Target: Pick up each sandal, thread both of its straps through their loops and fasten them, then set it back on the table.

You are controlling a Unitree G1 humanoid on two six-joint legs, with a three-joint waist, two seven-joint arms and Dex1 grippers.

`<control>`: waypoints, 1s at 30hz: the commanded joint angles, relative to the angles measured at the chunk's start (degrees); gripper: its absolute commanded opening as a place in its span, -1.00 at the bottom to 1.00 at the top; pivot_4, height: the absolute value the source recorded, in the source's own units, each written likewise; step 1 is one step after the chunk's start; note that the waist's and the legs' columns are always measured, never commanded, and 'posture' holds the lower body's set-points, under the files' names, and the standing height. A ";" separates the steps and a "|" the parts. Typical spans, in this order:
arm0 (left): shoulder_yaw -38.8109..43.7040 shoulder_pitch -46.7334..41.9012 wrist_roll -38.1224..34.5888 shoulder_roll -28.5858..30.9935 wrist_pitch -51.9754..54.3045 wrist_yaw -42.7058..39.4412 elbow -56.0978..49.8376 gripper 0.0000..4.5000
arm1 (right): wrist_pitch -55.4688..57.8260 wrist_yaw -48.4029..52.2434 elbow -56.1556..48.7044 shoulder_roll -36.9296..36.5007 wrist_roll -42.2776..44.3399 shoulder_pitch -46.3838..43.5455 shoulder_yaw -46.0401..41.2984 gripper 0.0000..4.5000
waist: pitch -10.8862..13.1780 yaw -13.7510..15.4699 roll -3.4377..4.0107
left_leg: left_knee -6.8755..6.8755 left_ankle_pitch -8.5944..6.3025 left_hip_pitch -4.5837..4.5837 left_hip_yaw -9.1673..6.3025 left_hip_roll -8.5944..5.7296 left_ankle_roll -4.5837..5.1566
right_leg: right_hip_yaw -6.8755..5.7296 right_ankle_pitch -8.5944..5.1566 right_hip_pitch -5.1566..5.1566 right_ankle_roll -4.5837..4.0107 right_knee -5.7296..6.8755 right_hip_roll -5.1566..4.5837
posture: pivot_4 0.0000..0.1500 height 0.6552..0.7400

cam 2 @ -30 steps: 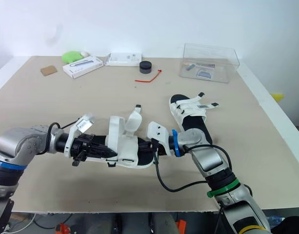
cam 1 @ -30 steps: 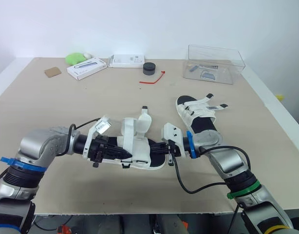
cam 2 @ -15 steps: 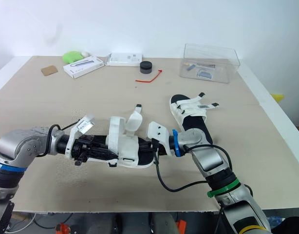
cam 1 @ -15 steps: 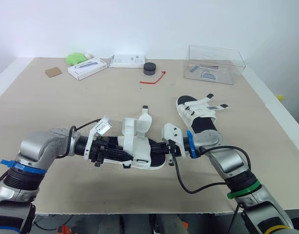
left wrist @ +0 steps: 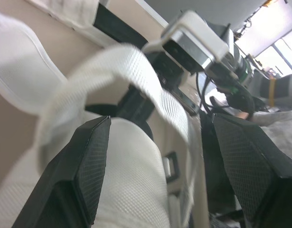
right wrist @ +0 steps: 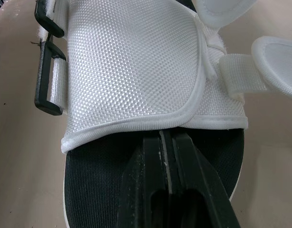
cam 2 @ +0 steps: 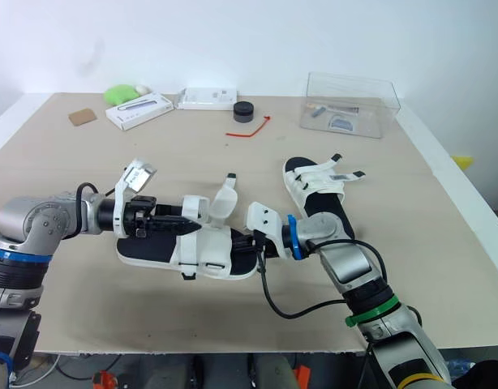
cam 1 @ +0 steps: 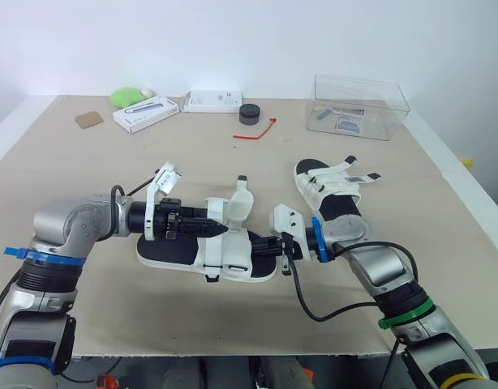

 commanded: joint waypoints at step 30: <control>-1.40 14.39 2.49 14.61 -8.10 -7.11 -22.61 0.83 | 0.06 0.53 1.19 -0.54 -0.94 -1.14 0.50 -1.00 | 0.00 0.00 0.01 | -0.02 0.00 0.06 0.00 0.03 0.00 | 0.00 -0.02 0.01 0.00 0.00 0.00 | 1.00 1.00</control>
